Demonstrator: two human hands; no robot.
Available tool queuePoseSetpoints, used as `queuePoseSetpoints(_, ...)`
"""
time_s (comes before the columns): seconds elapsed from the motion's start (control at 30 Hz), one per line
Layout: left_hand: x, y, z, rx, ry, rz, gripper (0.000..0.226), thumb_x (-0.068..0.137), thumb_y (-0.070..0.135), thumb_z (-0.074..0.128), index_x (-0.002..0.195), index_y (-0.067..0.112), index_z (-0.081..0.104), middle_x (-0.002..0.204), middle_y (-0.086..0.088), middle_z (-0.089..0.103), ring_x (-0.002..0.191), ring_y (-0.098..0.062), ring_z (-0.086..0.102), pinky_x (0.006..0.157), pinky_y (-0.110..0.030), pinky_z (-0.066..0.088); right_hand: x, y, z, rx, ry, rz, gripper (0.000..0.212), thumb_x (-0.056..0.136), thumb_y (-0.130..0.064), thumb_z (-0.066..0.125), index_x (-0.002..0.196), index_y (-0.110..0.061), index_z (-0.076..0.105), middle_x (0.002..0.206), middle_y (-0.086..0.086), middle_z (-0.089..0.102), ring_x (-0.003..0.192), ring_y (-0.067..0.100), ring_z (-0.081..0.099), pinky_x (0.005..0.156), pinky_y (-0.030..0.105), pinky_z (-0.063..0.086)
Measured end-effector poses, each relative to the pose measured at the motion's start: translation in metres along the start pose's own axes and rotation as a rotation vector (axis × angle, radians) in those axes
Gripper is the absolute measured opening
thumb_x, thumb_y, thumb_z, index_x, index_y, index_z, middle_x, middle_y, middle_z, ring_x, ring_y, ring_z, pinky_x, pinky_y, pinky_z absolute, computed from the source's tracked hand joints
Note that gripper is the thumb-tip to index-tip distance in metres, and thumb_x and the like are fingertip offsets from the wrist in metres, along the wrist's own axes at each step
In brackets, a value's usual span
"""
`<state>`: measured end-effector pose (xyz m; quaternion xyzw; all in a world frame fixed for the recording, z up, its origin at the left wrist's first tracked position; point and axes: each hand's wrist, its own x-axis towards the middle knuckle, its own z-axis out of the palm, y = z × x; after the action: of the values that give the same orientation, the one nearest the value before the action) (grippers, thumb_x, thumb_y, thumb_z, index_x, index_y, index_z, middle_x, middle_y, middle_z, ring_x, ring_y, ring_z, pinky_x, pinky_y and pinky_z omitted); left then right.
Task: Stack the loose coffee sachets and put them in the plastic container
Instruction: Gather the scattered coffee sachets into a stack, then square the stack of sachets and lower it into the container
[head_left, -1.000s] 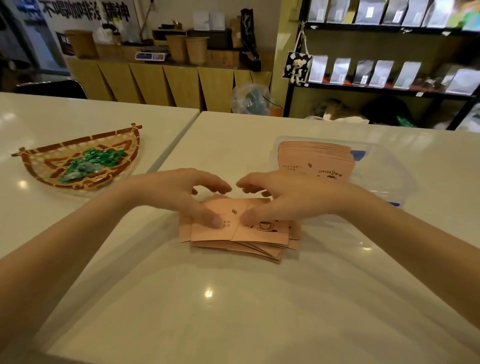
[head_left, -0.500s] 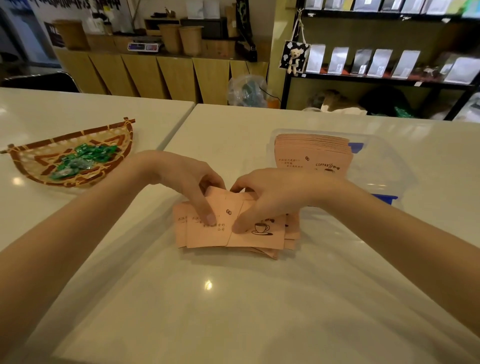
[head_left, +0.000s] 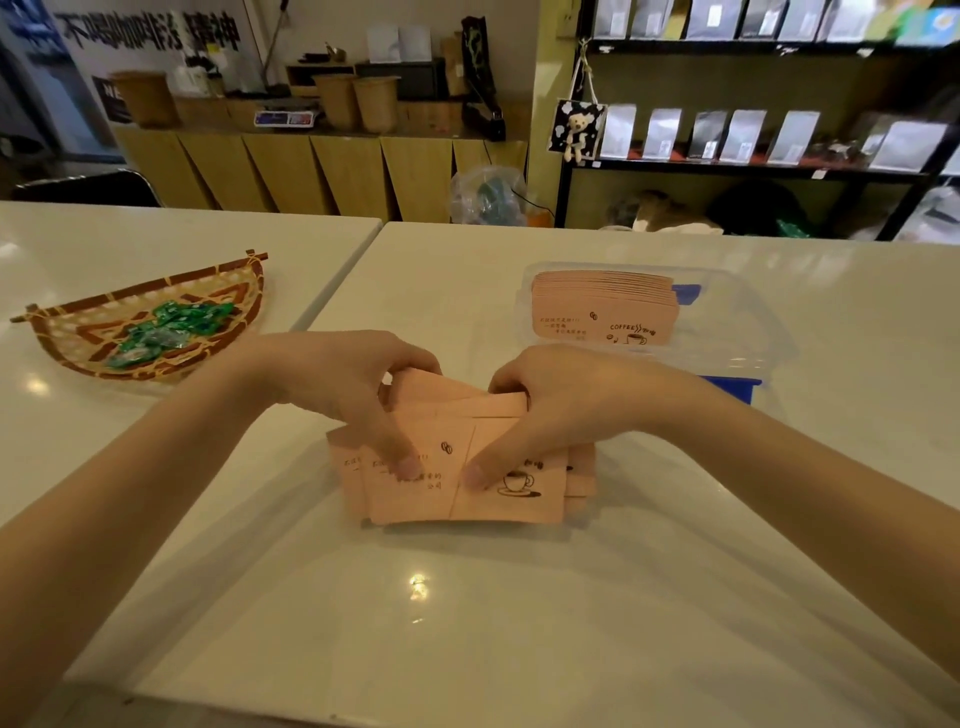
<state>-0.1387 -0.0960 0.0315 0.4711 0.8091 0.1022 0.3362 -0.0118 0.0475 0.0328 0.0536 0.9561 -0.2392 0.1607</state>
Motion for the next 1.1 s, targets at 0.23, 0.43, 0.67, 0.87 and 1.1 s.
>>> queuePoseSetpoints(0.23,-0.016,0.037,0.024,0.106,0.248,0.128,0.052,0.053,0.037,0.080,0.092,0.037,0.045,0.093,0.020,0.056,0.084,-0.004,0.057,0.069,-0.018,0.053,-0.043,0.019,0.000,0.050,0.104,-0.049,0.038,0.065,-0.045,0.071,0.096,-0.027,0.058,0.090,-0.012,0.068,0.077,0.005,0.065,0.068,0.022,0.057)
queuePoseSetpoints(0.43,-0.011,0.063,0.044,-0.045,0.445,0.328,0.060,0.054,0.032,0.080,0.098,0.041,0.041,0.085,0.028,0.053,0.090,0.016,0.050,0.064,0.001,0.041,-0.088,0.044,-0.002,0.149,0.325,-0.103,0.037,0.064,-0.038,0.073,0.098,-0.033,0.060,0.092,-0.018,0.066,0.087,0.000,0.059,0.072,0.017,0.052)
queuePoseSetpoints(0.67,0.018,0.070,0.062,-0.155,0.383,0.356,0.066,0.059,0.032,0.076,0.110,0.043,0.037,0.100,0.028,0.049,0.097,0.006,0.052,0.070,-0.008,0.049,-0.092,0.079,0.011,0.267,0.392,-0.095,0.041,0.063,-0.034,0.076,0.099,-0.037,0.056,0.095,-0.024,0.061,0.092,-0.007,0.055,0.070,0.005,0.045)
queuePoseSetpoints(0.87,0.024,0.060,0.073,-0.238,0.387,0.341,0.069,0.057,0.038,0.075,0.113,0.046,0.036,0.101,0.018,0.060,0.103,0.005,0.049,0.081,-0.017,0.049,-0.093,0.097,0.026,0.331,0.412,-0.129,0.054,0.062,-0.034,0.078,0.109,-0.036,0.051,0.104,-0.026,0.056,0.100,-0.010,0.050,0.076,0.004,0.042)
queuePoseSetpoints(1.1,0.023,0.042,0.086,-0.471,0.396,0.323,0.079,0.044,0.043,0.079,0.112,0.052,0.039,0.105,0.026,0.062,0.103,-0.002,0.057,0.075,-0.010,0.049,-0.097,0.114,0.042,0.720,0.469,-0.131,0.076,0.051,-0.014,0.085,0.114,-0.036,0.050,0.109,-0.012,0.065,0.103,0.006,0.060,0.083,0.024,0.053)
